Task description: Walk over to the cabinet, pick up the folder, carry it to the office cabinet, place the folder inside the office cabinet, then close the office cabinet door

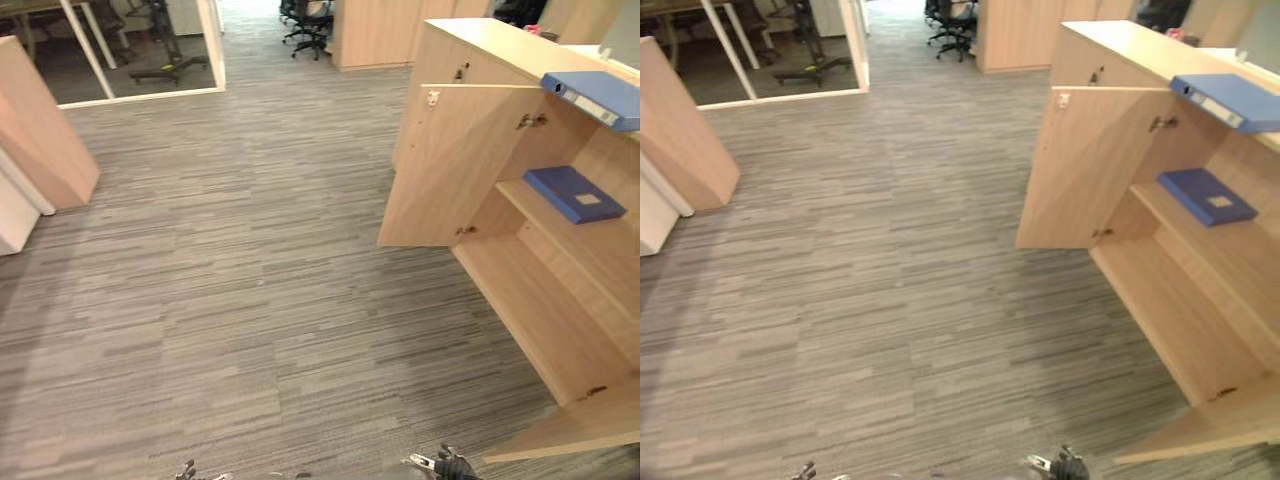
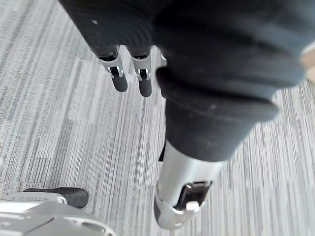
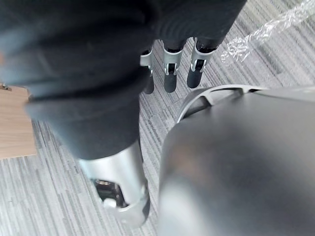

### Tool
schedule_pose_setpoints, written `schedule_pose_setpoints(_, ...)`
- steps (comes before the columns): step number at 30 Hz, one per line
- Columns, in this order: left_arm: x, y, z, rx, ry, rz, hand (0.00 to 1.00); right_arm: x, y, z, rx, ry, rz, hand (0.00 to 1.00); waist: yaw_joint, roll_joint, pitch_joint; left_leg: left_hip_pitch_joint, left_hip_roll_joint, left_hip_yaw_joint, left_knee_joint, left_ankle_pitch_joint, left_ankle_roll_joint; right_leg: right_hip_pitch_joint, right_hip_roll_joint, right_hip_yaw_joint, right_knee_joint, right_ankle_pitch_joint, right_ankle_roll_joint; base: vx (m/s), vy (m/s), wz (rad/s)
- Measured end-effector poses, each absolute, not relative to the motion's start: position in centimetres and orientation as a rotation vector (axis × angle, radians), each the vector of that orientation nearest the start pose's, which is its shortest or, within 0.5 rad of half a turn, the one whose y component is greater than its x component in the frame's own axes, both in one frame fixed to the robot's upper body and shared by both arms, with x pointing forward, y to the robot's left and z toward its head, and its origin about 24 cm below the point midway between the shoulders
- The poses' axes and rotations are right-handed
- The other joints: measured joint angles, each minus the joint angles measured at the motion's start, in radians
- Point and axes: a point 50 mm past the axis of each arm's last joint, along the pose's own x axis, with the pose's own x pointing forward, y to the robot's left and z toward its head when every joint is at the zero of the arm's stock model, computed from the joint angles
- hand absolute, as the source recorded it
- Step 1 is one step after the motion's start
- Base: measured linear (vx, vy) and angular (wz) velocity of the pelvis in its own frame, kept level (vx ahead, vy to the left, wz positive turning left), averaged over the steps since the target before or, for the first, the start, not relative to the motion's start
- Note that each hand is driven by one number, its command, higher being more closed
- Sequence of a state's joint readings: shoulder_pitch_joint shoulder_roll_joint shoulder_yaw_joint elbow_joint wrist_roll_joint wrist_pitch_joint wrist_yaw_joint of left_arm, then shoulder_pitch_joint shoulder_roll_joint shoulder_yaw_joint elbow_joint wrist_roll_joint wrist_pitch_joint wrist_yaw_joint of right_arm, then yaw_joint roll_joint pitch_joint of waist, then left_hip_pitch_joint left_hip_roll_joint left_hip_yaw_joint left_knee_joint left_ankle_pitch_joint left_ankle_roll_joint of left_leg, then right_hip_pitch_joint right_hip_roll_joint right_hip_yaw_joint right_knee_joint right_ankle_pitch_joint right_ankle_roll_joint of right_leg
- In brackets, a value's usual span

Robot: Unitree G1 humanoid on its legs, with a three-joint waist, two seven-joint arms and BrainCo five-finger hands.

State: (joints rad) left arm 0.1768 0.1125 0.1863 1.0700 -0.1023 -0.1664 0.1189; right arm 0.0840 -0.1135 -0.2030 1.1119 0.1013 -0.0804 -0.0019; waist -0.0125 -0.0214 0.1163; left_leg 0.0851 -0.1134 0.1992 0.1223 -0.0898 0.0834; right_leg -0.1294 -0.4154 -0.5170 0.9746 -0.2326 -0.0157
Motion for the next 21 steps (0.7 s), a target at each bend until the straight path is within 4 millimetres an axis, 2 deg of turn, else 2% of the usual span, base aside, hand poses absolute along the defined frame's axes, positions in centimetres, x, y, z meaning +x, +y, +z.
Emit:
schedule_pose_setpoints(1, 7.0, 22.7, -15.8, 0.006, 1.032, 0.424, 0.00, 8.7, -21.9, -16.0, 0.086, 1.068, -0.324, 0.00, -0.010, 0.001, 0.016, 0.028, 0.001, 0.004, -0.021, -0.003, 0.003, -0.033, 0.032, -0.033, -0.048, -0.026, -0.002, 0.20, -0.036, -0.23)
schedule_pose_setpoints(2, 8.2, 22.3, -15.6, 0.001, 1.004, 0.407, 0.00, 9.2, -22.1, -15.7, 0.083, 1.036, -0.324, 0.00, -0.009, 0.005, 0.044, 0.064, 0.013, 0.001, -0.042, -0.033, 0.032, -0.061, 0.078, -0.061, -0.100, -0.038, 0.005, 0.19, -0.034, -0.30)
schedule_pose_setpoints(3, 8.5, 22.5, -15.5, 0.006, 0.996, 0.404, 0.00, 9.5, -21.9, -15.7, 0.085, 1.028, -0.319, 0.00, -0.006, -0.005, 0.056, 0.075, 0.013, 0.011, -0.045, -0.038, 0.029, -0.074, 0.098, -0.077, -0.139, -0.038, 0.007, 0.15, -0.061, -0.34)
schedule_pose_setpoints(4, 8.9, 22.6, -15.4, 0.017, 0.988, 0.392, 0.00, 9.6, -21.5, -15.7, 0.089, 1.026, -0.310, 0.00, -0.006, -0.009, 0.056, 0.074, 0.020, 0.023, -0.043, -0.056, 0.015, -0.094, 0.127, -0.135, -0.255, -0.031, 0.004, 0.10, -0.070, -0.28)
schedule_pose_setpoints(6, 9.7, 22.9, -15.1, 0.029, 0.967, 0.382, 0.00, 9.4, -21.0, -15.9, 0.109, 1.032, -0.314, 0.00, -0.009, -0.034, 0.059, 0.079, 0.020, 0.027, -0.006, -0.109, 0.007, -0.099, 0.136, -0.214, -0.366, -0.003, -0.051, 0.16, -0.138, -0.14)
schedule_pose_setpoints(8, 9.7, 22.9, -15.1, 0.025, 0.966, 0.387, 0.00, 8.4, -21.0, -16.1, 0.121, 1.053, -0.331, 0.00, -0.008, -0.038, 0.047, 0.093, 0.033, 0.027, 0.032, -0.170, -0.009, -0.089, 0.134, -0.247, -0.407, 0.013, -0.084, 0.26, -0.164, -0.02)
schedule_pose_setpoints(9, 9.3, 22.8, -15.2, 0.006, 0.971, 0.403, 0.00, 7.6, -21.0, -16.3, 0.133, 1.073, -0.347, 0.00, -0.011, -0.038, 0.030, 0.097, 0.056, 0.026, 0.065, -0.214, -0.029, -0.076, 0.147, -0.253, -0.419, -0.006, -0.116, 0.38, -0.200, 0.05)
schedule_pose_setpoints(10, 8.9, 22.2, -15.5, -0.032, 0.983, 0.424, 0.00, 6.9, -21.1, -16.4, 0.156, 1.086, -0.381, 0.00, -0.020, -0.012, 0.017, 0.100, 0.109, 0.027, 0.125, -0.257, -0.065, -0.039, 0.202, -0.274, -0.446, -0.031, -0.115, 0.40, -0.221, 0.10)
schedule_pose_setpoints(11, 8.7, 22.2, -15.5, -0.043, 0.985, 0.432, 0.00, 6.6, -21.2, -16.4, 0.160, 1.092, -0.391, 0.00, -0.025, -0.001, 0.009, 0.088, 0.134, 0.032, 0.169, -0.269, -0.081, -0.026, 0.228, -0.280, -0.463, -0.042, -0.107, 0.42, -0.249, 0.09)
schedule_pose_setpoints(12, 8.8, 22.1, -15.5, -0.077, 0.973, 0.458, 0.00, 6.0, -20.9, -16.6, 0.186, 1.106, -0.408, 0.00, -0.032, -0.008, 0.001, 0.020, 0.180, 0.041, 0.346, -0.280, -0.100, -0.001, 0.271, -0.283, -0.497, -0.057, -0.108, 0.41, -0.253, -0.14)
schedule_pose_setpoints(13, 8.6, 22.1, -15.5, -0.139, 0.963, 0.517, 0.00, 5.6, -20.8, -16.7, 0.216, 1.110, -0.433, 0.00, -0.032, -0.004, 0.002, -0.055, 0.246, 0.042, 0.574, -0.253, -0.132, 0.046, 0.326, -0.272, -0.548, -0.062, -0.110, 0.49, -0.265, -0.45)
schedule_pose_setpoints(14, 8.4, 22.1, -15.5, -0.187, 0.957, 0.563, 0.00, 5.5, -20.8, -16.7, 0.218, 1.111, -0.437, 0.00, -0.028, 0.000, 0.003, -0.115, 0.301, 0.041, 0.746, -0.211, -0.147, 0.082, 0.369, -0.247, -0.581, -0.066, -0.114, 0.40, -0.183, -0.74)
schedule_pose_setpoints(16, 8.3, 22.5, -15.4, -0.226, 0.940, 0.615, 0.00, 5.4, -20.8, -16.7, 0.218, 1.118, -0.437, 0.00, -0.014, 0.005, 0.004, -0.201, 0.377, 0.046, 1.005, -0.184, -0.160, 0.140, 0.421, -0.173, -0.614, -0.079, -0.113, 0.44, -0.047, -1.25)
schedule_pose_setpoints(18, 8.6, 22.8, -15.2, -0.230, 0.921, 0.627, 0.00, 5.8, -20.7, -16.7, 0.221, 1.117, -0.431, 0.00, 0.000, -0.007, 0.003, -0.268, 0.387, 0.050, 1.057, -0.192, -0.147, 0.178, 0.430, -0.086, -0.642, -0.081, -0.113, 0.48, 0.053, -1.47)
schedule_pose_setpoints(20, 9.1, 23.0, -15.0, -0.219, 0.894, 0.629, 0.00, 6.6, -20.7, -16.7, 0.217, 1.108, -0.424, 0.00, 0.002, -0.006, 0.020, -0.349, 0.362, 0.011, 0.991, -0.209, -0.136, 0.227, 0.429, 0.007, -0.683, -0.070, -0.096, 0.43, 0.114, -1.30)
schedule_pose_setpoints(21, 9.1, 23.2, -14.9, -0.209, 0.891, 0.644, 0.00, 6.9, -20.7, -16.7, 0.211, 1.111, -0.418, 0.00, 0.009, -0.013, 0.029, -0.372, 0.345, -0.021, 0.904, -0.226, -0.132, 0.261, 0.425, 0.062, -0.697, -0.065, -0.087, 0.28, 0.126, -1.03)
